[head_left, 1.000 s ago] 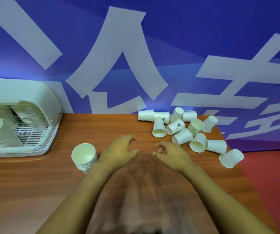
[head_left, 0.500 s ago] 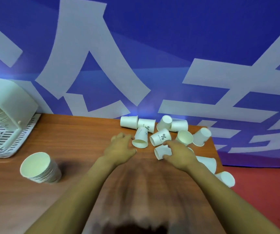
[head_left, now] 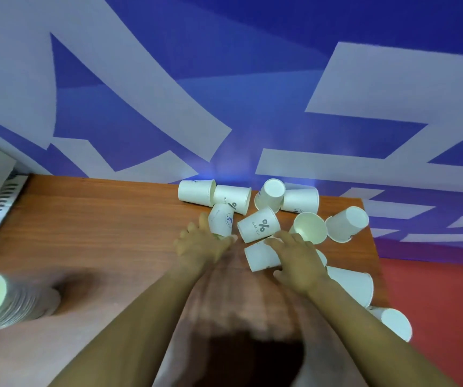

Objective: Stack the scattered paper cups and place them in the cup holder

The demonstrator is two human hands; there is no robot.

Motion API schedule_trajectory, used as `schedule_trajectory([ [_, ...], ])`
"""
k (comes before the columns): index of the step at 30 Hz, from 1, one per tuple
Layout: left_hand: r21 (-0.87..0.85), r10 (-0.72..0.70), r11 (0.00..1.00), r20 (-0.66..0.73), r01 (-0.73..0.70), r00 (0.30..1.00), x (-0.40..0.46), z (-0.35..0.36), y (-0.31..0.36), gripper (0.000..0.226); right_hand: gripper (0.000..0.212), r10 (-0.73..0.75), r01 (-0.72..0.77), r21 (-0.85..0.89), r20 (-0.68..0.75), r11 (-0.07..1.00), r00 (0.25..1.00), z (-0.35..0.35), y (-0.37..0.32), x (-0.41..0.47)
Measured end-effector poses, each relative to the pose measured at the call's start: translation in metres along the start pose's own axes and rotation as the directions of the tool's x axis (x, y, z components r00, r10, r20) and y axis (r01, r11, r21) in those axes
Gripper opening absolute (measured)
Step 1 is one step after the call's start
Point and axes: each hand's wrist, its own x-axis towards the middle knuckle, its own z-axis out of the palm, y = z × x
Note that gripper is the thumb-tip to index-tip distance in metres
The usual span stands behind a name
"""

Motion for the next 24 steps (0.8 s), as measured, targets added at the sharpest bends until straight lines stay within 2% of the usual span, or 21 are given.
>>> schedule_trajectory([
  [3,0.026,-0.018,0.999,-0.001,0.018,1.000,0.008,0.006,0.004,0.082,0.069,0.003,-0.003,0.002,-0.018,1.000,1.000,0.006,0.005,0.008],
  [8,-0.062,0.015,0.998,-0.010,-0.015,1.000,0.012,0.006,0.001,0.064,0.066,-0.027,0.030,0.049,-0.055,0.998,0.998,0.012,0.003,0.015],
  [12,-0.096,0.049,0.994,-0.048,-0.054,0.998,0.001,-0.007,-0.004,0.064,0.063,-0.034,0.037,0.040,-0.081,0.999,0.996,0.005,-0.004,0.012],
  [18,-0.337,0.179,0.915,-0.147,-0.219,0.973,-0.037,-0.039,-0.031,0.070,0.067,-0.023,0.026,0.022,-0.118,0.999,0.993,-0.016,-0.027,-0.015],
  [24,-0.275,0.277,0.900,-0.238,-0.338,0.931,-0.093,-0.083,-0.061,0.069,0.072,0.030,-0.007,0.179,-0.124,0.984,0.992,-0.040,-0.070,-0.052],
])
